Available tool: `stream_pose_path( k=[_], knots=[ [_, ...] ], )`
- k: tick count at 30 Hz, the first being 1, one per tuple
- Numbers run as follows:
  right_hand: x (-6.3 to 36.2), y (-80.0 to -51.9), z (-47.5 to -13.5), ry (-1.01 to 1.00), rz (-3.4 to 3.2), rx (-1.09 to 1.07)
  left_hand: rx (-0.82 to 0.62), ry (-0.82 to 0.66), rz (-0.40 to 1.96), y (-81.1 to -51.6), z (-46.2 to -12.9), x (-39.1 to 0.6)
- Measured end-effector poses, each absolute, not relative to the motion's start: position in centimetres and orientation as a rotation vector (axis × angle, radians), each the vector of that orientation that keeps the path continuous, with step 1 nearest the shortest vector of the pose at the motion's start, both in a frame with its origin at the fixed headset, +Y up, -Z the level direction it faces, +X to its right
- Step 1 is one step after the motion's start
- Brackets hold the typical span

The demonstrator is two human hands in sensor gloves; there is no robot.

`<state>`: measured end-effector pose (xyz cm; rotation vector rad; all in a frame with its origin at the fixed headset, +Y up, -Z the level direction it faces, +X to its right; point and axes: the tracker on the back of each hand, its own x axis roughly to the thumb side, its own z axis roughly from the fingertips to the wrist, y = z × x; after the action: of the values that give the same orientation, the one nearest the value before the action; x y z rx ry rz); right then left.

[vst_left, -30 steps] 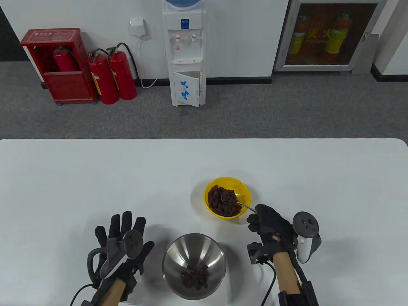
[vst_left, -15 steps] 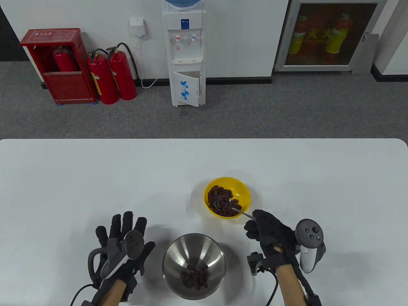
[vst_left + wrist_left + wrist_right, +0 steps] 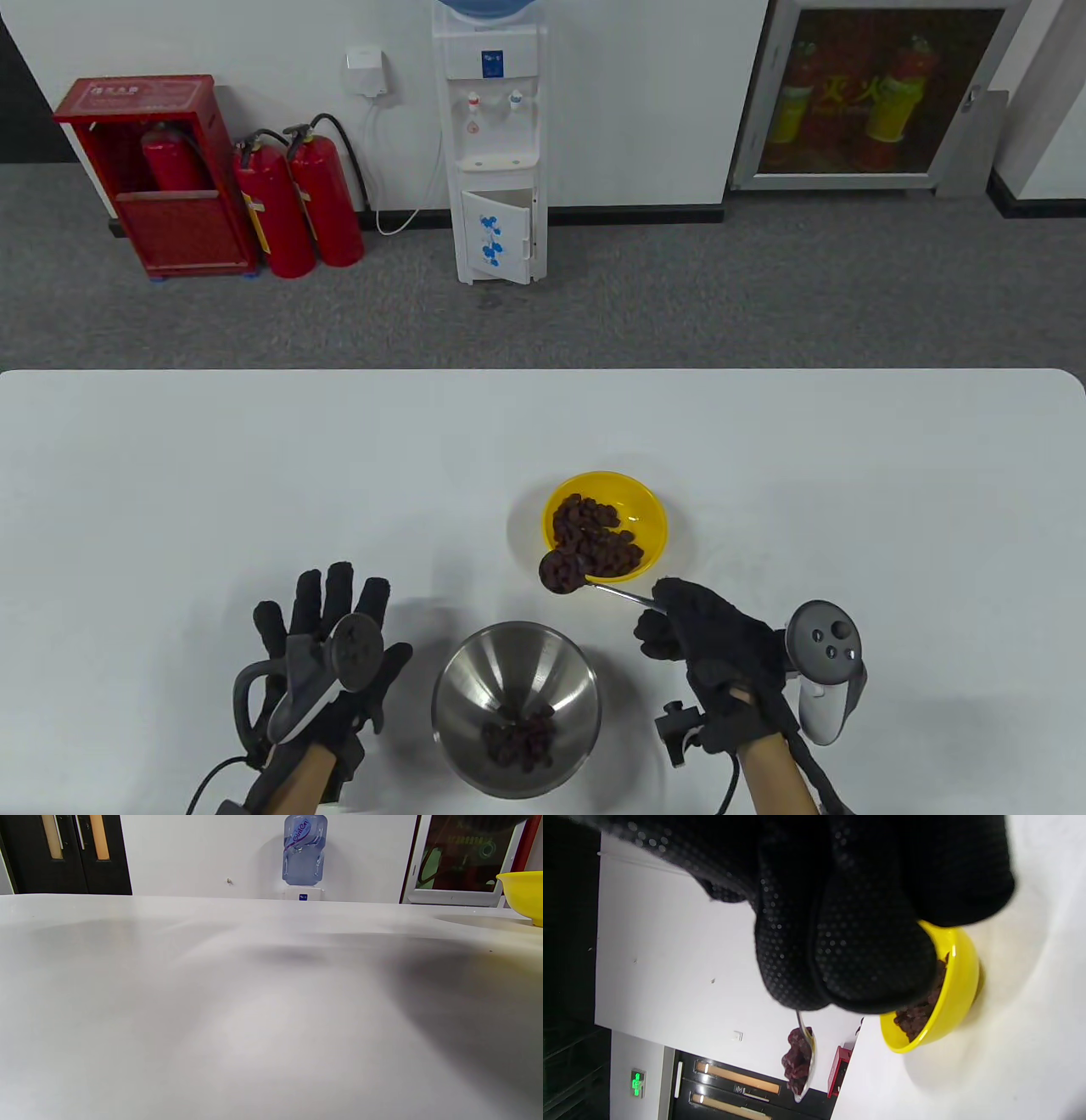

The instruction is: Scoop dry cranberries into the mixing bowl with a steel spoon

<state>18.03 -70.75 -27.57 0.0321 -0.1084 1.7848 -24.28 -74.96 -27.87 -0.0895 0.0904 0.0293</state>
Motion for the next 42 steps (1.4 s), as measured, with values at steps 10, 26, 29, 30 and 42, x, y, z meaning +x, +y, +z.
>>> stream_pose_path(
  k=[10,26,29,30,42],
  knots=[
    [17.0,-70.3,-27.3,-0.111,1.826,0.167,-0.090,0.095,0.030,-74.9,-27.8,-24.4],
    [17.1,-70.2,-27.4,-0.128,1.919,0.245,-0.095,0.099,0.028,-75.0,-27.8,-24.4],
    [17.0,-70.2,-27.4,-0.137,1.941,0.254,-0.095,0.099,0.027,-75.0,-27.8,-24.5],
    [17.0,-70.2,-27.4,-0.138,1.946,0.260,-0.095,0.098,0.027,-75.0,-27.8,-24.5],
    [16.4,-70.0,-27.2,-0.160,2.012,0.347,-0.095,0.098,0.027,-74.9,-27.8,-24.5]
  ],
)
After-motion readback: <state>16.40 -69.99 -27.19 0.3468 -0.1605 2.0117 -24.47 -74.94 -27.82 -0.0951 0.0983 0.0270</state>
